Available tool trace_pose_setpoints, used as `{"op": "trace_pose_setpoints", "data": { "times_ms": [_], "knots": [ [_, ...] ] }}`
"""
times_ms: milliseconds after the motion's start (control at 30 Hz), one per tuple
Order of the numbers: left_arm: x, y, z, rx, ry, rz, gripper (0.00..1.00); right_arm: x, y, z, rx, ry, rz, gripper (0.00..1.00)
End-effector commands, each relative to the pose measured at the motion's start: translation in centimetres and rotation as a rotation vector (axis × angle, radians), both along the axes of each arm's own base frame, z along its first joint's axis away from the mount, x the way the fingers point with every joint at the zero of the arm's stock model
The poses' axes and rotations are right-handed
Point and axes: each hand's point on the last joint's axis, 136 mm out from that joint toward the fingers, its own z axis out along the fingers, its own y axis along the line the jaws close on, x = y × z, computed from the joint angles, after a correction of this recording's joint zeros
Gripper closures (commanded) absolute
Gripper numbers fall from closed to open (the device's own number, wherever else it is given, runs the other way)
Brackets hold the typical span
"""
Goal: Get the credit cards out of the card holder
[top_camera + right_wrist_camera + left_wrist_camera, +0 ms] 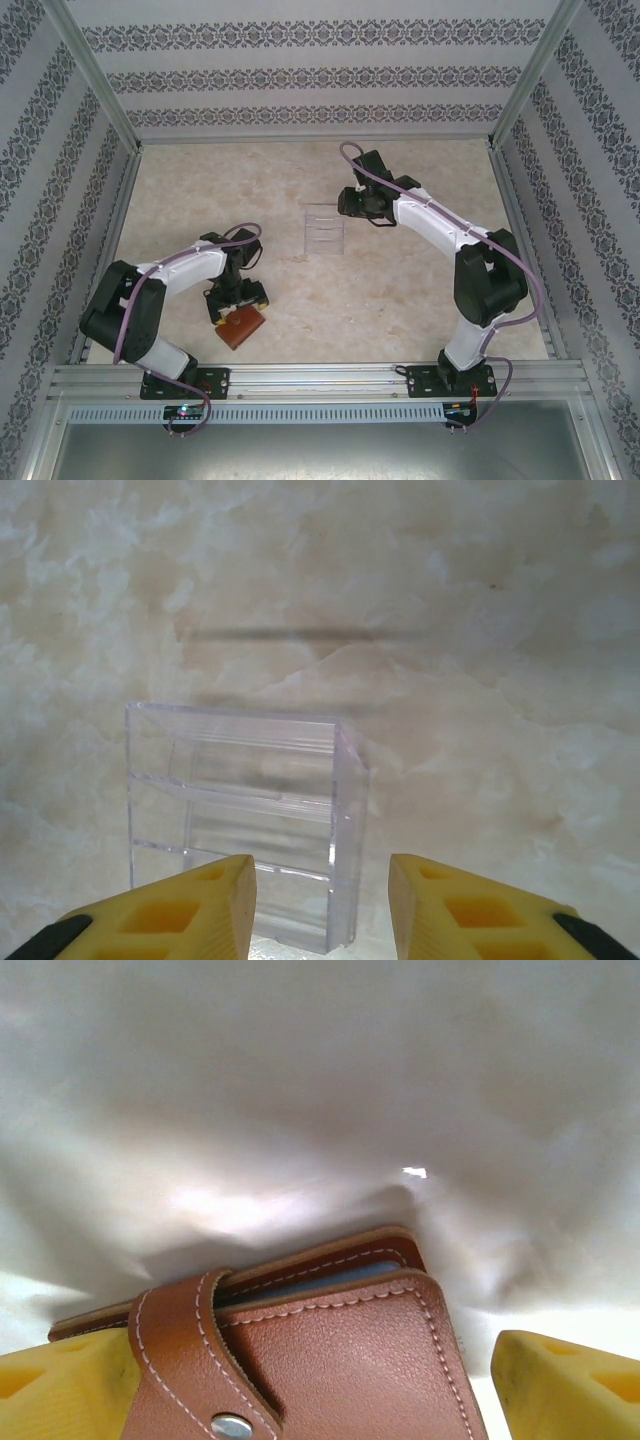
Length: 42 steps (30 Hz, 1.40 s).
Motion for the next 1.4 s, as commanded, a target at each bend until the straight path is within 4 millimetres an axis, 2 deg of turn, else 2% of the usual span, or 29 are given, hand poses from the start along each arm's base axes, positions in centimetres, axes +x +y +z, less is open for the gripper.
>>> {"op": "trace_pose_setpoints", "data": {
  "times_ms": [0,267,367,467,600,733,900,967,1133,1267,1367],
  "knots": [
    [4.1,-4.0,-0.2,-0.111,-0.119,-0.006,0.12,-0.2,-0.8,1.6,0.001,-0.036,0.008,0.6],
    [8.6,-9.4,-0.1,-0.156,-0.159,-0.11,0.17,-1.1,-1.8,2.6,-0.008,-0.045,0.004,0.6],
    [10.5,-11.1,0.8,-0.182,-0.194,-0.156,0.17,-1.7,-1.9,3.1,0.001,-0.047,0.009,0.6],
    [12.0,-11.3,2.5,-0.168,-0.245,-0.198,0.16,-2.9,-1.4,3.4,0.032,-0.028,0.036,0.6],
    [12.7,-10.0,4.7,-0.146,-0.3,-0.211,0.16,-5.2,-0.1,3.3,0.075,0.004,0.089,0.6],
    [11.3,-7.1,5.6,-0.1,-0.295,-0.197,0.17,-7.9,2.4,2.6,0.121,0.056,0.18,0.6],
    [7.2,-3.7,5.1,-0.042,-0.231,-0.164,0.24,-10.7,6.6,1.3,0.197,0.111,0.316,0.63],
    [5.5,-3.3,4.6,-0.069,-0.214,-0.135,0.33,-11.6,8.4,0.7,0.218,0.139,0.374,0.64],
    [2.7,-2.9,3.0,-0.119,-0.19,-0.073,0.47,-13.6,12.5,-1.0,0.28,0.226,0.48,0.68],
    [1.8,-2.5,2.3,-0.125,-0.19,-0.049,0.5,-15.3,15.1,-2.9,0.29,0.295,0.539,0.7],
    [2.1,-3.4,1.9,-0.187,-0.215,-0.035,0.51,-16.1,16.0,-4.5,0.281,0.335,0.551,0.7]
  ]
}}
